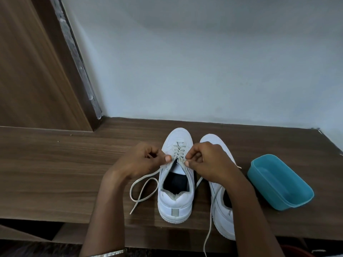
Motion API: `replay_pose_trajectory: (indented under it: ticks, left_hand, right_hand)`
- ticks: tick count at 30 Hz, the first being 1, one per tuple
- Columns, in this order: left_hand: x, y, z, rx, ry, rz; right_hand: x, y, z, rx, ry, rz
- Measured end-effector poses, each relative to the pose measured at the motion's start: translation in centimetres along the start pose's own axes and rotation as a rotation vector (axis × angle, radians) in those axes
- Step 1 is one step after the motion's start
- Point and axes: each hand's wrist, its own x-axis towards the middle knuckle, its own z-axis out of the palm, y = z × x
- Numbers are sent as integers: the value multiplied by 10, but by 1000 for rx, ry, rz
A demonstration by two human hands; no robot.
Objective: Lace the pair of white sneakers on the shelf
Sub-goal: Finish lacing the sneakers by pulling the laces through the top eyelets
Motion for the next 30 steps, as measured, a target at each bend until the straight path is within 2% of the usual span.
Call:
replay_pose_trajectory:
  ticks: [3, 7, 12, 16, 20, 23, 27, 30]
  left_hand:
    - [1, -6, 0, 28, -70, -43]
    - [-1, -2, 0, -190, -82, -86]
    - [-6, 10, -5, -302, 19, 47]
    - [-5, 17, -5, -398, 96, 155]
    - [-2, 26, 4, -329, 118, 184]
    - [-2, 33, 10, -171, 218, 232]
    - [4, 36, 19, -7, 398, 343]
    - [11, 31, 26, 49, 409, 339]
  right_hand:
    - [0, 4, 0, -17, -36, 7]
    - [-2, 5, -6, 190, -65, 71]
    - [-6, 8, -13, 498, -191, 95]
    - [-6, 9, -17, 689, -107, 15]
    - [-6, 4, -16, 782, -81, -45]
    - [-6, -2, -16, 847, -9, -47]
    - [-8, -9, -17, 825, 71, -35]
    - [-10, -13, -19, 786, 105, -64]
